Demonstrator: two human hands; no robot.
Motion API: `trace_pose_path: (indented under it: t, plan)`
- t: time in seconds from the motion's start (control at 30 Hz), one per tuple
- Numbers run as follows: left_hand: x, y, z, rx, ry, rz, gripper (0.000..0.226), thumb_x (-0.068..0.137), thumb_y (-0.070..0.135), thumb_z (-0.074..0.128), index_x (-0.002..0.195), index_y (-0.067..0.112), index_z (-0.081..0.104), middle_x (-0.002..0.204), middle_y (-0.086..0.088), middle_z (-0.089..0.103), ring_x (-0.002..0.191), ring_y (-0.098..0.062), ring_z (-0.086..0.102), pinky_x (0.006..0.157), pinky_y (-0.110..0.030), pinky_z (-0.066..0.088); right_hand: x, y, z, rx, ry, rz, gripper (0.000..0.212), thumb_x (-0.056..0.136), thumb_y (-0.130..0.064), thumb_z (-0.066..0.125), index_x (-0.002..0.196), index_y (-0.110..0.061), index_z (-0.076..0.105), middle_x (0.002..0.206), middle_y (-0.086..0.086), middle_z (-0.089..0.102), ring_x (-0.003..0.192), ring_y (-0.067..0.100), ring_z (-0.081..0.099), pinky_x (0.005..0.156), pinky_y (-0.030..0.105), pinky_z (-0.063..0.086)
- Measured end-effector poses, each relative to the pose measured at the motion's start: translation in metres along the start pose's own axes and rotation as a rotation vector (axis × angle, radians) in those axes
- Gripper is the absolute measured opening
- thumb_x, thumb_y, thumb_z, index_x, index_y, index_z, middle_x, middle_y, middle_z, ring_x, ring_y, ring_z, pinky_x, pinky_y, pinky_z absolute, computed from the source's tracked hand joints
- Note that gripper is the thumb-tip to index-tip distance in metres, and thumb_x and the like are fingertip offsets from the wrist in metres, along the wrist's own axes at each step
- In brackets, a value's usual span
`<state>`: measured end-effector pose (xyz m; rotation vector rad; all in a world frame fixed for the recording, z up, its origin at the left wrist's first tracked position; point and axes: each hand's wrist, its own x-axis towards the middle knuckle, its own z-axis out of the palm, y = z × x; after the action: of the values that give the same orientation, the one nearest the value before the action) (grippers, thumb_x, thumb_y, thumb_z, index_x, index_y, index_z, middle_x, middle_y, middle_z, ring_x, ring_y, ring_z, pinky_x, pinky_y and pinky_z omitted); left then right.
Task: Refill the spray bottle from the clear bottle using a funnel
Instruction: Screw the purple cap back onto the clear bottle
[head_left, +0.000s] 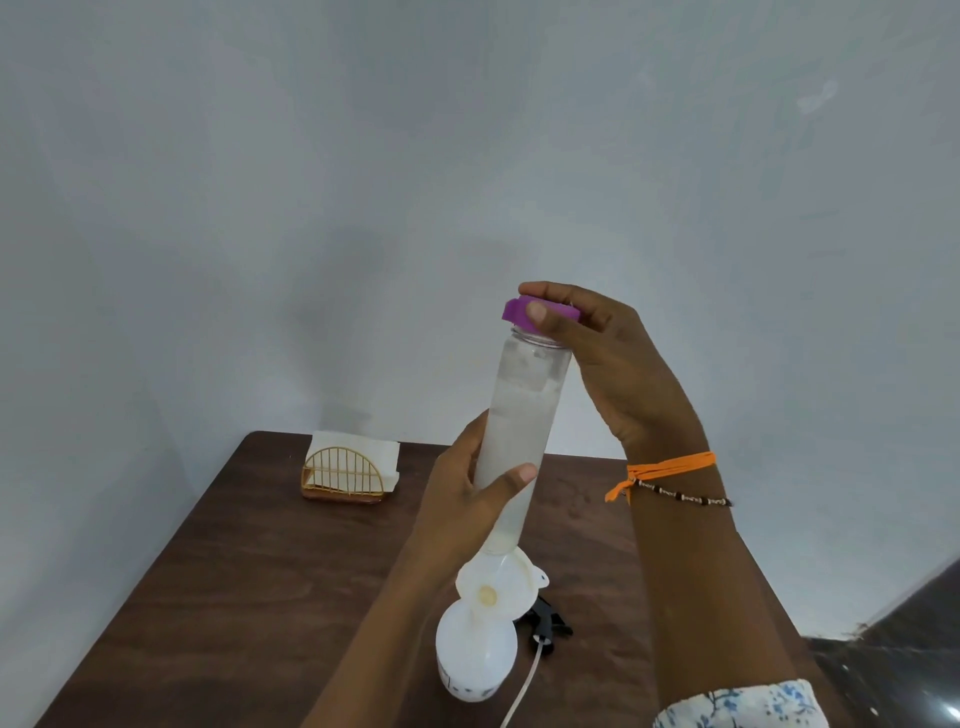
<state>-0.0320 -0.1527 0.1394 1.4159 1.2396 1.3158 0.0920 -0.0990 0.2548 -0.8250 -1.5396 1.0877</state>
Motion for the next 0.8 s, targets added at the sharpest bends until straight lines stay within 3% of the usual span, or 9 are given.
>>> trace_pose_path:
  t: [0.07, 0.17, 0.27, 0.37, 0.47, 0.6, 0.67, 0.8]
  plan:
    - [0.000, 0.000, 0.004, 0.066, 0.075, 0.021, 0.049, 0.080, 0.041, 0.068, 0.121, 0.043, 0.040, 0.119, 0.012, 0.054, 0.104, -0.008, 0.055, 0.088, -0.029, 0.053, -0.002, 0.000, 0.008, -0.053, 0.121, 0.009, 0.026, 0.079, -0.017, 0.071, 0.105, -0.013, 0.068, 0.104, 0.000, 0.068, 0.093, 0.006, 0.062, 0.077, 0.014, 0.049]
    - [-0.004, 0.002, 0.011, 0.146, 0.186, 0.090, 0.051, 0.080, 0.038, 0.068, 0.120, 0.044, 0.037, 0.110, 0.021, 0.048, 0.097, 0.004, 0.050, 0.075, -0.007, 0.042, -0.005, 0.003, 0.022, -0.273, 0.333, -0.005, 0.028, 0.078, -0.030, 0.073, 0.103, -0.019, 0.069, 0.100, -0.008, 0.066, 0.096, 0.010, 0.061, 0.084, 0.023, 0.050]
    - [-0.006, 0.001, 0.014, 0.141, 0.234, 0.110, 0.053, 0.081, 0.040, 0.068, 0.126, 0.039, 0.041, 0.112, 0.020, 0.048, 0.098, 0.001, 0.050, 0.070, -0.001, 0.038, -0.010, 0.005, 0.033, -0.503, 0.400, -0.076, 0.031, 0.080, -0.041, 0.068, 0.106, -0.024, 0.067, 0.098, -0.013, 0.062, 0.099, 0.014, 0.057, 0.087, 0.029, 0.048]
    - [-0.002, 0.003, 0.004, 0.086, 0.139, 0.069, 0.046, 0.080, 0.045, 0.067, 0.118, 0.043, 0.042, 0.115, 0.019, 0.055, 0.105, -0.005, 0.056, 0.083, -0.014, 0.047, -0.007, 0.003, 0.024, -0.467, 0.268, -0.098, 0.033, 0.082, -0.040, 0.066, 0.111, -0.024, 0.065, 0.107, -0.011, 0.063, 0.096, 0.008, 0.057, 0.081, 0.020, 0.046]
    - [0.000, 0.005, -0.014, -0.221, -0.124, -0.014, 0.040, 0.078, 0.036, 0.067, 0.116, 0.031, 0.057, 0.113, 0.011, 0.068, 0.107, -0.012, 0.063, 0.084, -0.027, 0.054, 0.000, 0.000, 0.004, -0.208, -0.017, -0.027, 0.030, 0.088, -0.028, 0.062, 0.117, -0.020, 0.061, 0.115, -0.002, 0.061, 0.097, 0.010, 0.058, 0.087, 0.024, 0.047]
    - [-0.002, 0.002, -0.025, -0.427, -0.400, -0.055, 0.068, 0.066, 0.046, 0.079, 0.122, 0.014, 0.057, 0.111, -0.003, 0.069, 0.103, -0.022, 0.065, 0.081, -0.031, 0.053, 0.001, 0.006, -0.013, 0.116, -0.299, -0.015, 0.047, 0.082, -0.033, 0.067, 0.122, -0.011, 0.056, 0.117, 0.005, 0.060, 0.112, 0.022, 0.055, 0.099, 0.034, 0.043]
    - [-0.003, 0.001, -0.022, -0.417, -0.415, -0.060, 0.073, 0.065, 0.050, 0.078, 0.124, 0.013, 0.055, 0.111, -0.004, 0.068, 0.103, -0.022, 0.065, 0.081, -0.031, 0.053, -0.001, 0.006, -0.012, 0.207, -0.323, 0.011, 0.053, 0.078, -0.033, 0.068, 0.122, -0.007, 0.055, 0.112, 0.009, 0.062, 0.112, 0.027, 0.057, 0.097, 0.033, 0.046]
    - [-0.002, 0.000, -0.013, -0.331, -0.330, -0.060, 0.064, 0.067, 0.054, 0.074, 0.123, 0.030, 0.054, 0.114, 0.005, 0.067, 0.109, -0.017, 0.063, 0.087, -0.033, 0.054, 0.001, 0.006, -0.006, 0.207, -0.143, 0.053, 0.034, 0.080, -0.018, 0.063, 0.112, -0.009, 0.060, 0.101, 0.011, 0.063, 0.096, 0.025, 0.064, 0.091, 0.033, 0.051]
